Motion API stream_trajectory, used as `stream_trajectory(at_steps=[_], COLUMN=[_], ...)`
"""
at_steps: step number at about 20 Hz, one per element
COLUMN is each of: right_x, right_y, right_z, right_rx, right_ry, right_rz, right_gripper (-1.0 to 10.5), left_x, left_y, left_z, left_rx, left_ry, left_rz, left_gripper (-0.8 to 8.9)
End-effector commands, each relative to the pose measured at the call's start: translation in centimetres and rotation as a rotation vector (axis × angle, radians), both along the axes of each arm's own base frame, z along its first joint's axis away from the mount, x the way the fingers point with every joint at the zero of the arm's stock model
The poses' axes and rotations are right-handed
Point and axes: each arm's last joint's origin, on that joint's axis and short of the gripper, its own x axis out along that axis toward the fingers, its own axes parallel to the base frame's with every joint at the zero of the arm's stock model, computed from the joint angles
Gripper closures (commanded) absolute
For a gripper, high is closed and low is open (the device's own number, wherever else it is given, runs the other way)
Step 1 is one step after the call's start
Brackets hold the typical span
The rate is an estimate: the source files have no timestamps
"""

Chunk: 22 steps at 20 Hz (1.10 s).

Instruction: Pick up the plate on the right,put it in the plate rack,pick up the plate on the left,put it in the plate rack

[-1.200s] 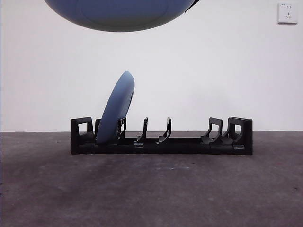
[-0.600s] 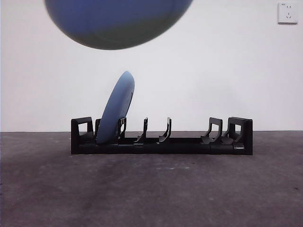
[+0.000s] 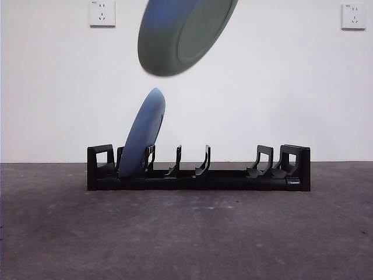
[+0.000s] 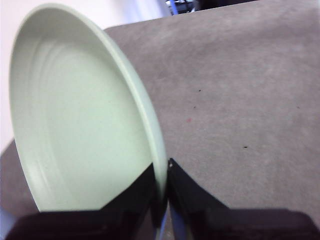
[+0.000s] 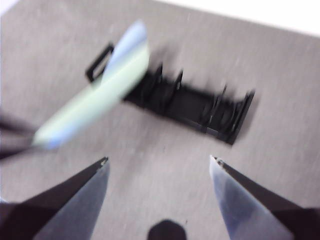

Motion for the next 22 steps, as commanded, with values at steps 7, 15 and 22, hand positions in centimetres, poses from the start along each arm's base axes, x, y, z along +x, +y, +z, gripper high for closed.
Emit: stream_trajectory(at_steps=[7,15,22], right_x=[-1.8,-1.4,-1.1], right_y=[-0.7,-0.2,0.0], right_z=[-11.0,-18.3,-19.2], right_rx=[0.139,0.148,0.164], right_ry=[0.075,0.127,0.112], right_rz=[0.046,0.094,0.101], right_gripper=[6.0,6.0,6.0], left_x=[4.7,8.8,11.4], left_y=[-2.0,-4.2,-3.8], left_z=[-1.2,-5.0,-6.9], left_rx=[-0.282,-0.349,-0.394], left_ry=[0.114,0.138,0.152], left_rz=[0.085,0.202,0.256], left_gripper=[8.21,8.21,8.21])
